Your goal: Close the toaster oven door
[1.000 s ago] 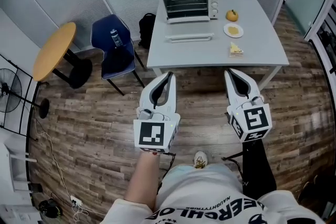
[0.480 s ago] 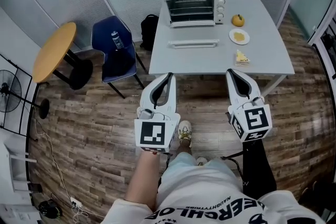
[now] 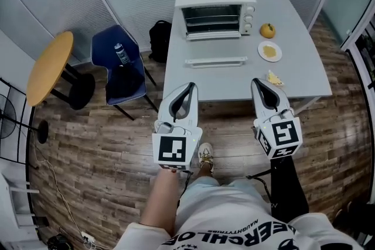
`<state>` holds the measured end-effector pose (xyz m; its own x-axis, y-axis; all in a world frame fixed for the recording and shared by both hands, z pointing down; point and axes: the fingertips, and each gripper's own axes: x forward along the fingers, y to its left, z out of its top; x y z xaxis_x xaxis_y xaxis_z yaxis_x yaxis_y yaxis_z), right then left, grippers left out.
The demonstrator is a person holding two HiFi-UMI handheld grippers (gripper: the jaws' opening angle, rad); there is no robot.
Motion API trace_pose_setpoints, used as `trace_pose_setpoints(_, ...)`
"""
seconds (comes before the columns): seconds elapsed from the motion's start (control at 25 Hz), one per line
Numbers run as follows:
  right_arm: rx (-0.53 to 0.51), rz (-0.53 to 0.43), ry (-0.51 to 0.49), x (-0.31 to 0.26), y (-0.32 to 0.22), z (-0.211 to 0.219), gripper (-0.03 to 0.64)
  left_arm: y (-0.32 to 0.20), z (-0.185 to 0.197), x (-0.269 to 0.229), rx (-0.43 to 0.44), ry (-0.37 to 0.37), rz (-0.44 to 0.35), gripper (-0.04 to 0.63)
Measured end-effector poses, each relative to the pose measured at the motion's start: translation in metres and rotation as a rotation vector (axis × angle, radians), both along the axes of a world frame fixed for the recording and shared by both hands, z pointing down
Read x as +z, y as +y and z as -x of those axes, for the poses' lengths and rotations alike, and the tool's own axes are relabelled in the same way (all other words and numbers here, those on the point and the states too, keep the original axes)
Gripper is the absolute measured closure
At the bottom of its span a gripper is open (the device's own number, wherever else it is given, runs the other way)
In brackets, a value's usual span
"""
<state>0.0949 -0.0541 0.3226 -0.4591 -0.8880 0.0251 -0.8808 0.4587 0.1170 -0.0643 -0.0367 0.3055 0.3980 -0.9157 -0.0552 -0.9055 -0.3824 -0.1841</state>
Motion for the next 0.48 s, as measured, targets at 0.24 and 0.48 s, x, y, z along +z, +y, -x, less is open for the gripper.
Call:
trace_pose_setpoints(0.24, 0.019, 0.015, 0.019, 0.003, -0.061, 0.015, 0.617, -0.068, 0.012, 0.006, 0.029, 0.0, 0.025, 0.54)
trace_pose_setpoints(0.48, 0.044, 0.032, 0.027, 0.006, -0.123, 0.032, 0.617, -0.136, 0.027, 0.01, 0.059, -0.004, 0.044, 0.54)
